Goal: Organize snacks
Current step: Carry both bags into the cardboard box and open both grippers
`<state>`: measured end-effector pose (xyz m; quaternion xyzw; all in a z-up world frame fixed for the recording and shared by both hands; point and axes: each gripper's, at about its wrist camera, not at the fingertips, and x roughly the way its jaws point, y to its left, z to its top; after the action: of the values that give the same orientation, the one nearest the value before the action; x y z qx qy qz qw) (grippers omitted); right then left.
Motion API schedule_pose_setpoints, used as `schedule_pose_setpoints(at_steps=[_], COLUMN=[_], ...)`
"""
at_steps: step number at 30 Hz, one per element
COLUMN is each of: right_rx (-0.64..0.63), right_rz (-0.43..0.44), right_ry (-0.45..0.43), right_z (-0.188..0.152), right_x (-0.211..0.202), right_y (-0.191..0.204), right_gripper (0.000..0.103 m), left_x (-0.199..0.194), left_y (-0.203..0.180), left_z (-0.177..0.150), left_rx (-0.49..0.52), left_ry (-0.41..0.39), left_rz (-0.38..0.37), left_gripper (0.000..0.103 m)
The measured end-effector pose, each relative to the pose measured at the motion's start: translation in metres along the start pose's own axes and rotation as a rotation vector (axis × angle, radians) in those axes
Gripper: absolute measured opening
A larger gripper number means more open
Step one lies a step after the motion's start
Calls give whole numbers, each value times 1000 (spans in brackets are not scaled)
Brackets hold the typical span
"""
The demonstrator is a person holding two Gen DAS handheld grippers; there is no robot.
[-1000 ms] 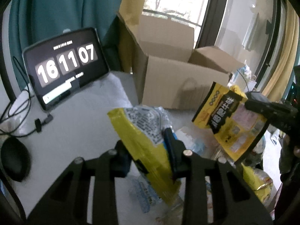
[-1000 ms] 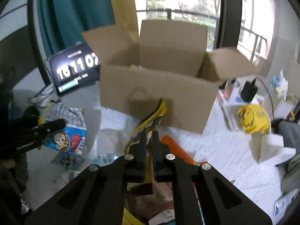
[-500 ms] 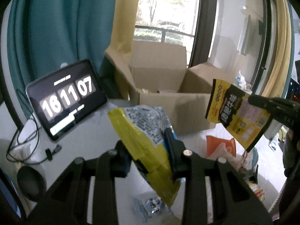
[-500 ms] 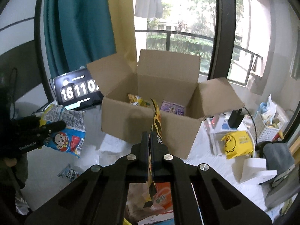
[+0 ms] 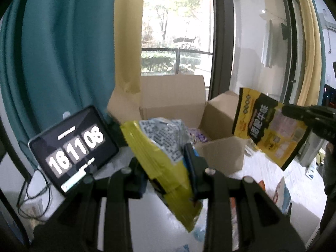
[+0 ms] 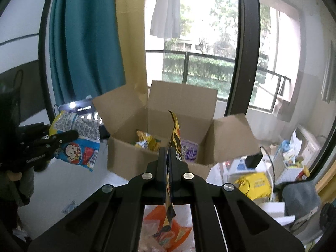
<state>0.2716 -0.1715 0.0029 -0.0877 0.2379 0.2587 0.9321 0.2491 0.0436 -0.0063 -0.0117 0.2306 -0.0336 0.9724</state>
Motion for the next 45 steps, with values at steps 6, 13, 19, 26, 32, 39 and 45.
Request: schedule_pose_setpoints(at_steps=[6,13,19,26,32,39,45], right_rx=[-9,-7,-6,1,28,48,61], right_rz=[-19,-39,-49,-46,-58,-66,-48], right_ry=[-39,-69,-75,-44,-2,55,61], right_z=[19,37,47,52,46,40,39], right_x=[4,17,37,82,124,153,145], right_y=[-11,-25,-36,-50,-63,-71,-70], right_gripper=[2,2,2,2,2,8,10], left_x=[17,42,73,127,167,175,160], left_y=[-4,-10,-16,-22,-23,-19,-16], left_z=[20,39,51,57,54,54,53], left_rx=[38,57,77,76,49,12,-2], left_ry=[-30,-45,-33,27,94,108,107], left_rz=[11,5,-5,-32,-58,-71,-64], left_gripper=[32,32,32,32,34,70,70])
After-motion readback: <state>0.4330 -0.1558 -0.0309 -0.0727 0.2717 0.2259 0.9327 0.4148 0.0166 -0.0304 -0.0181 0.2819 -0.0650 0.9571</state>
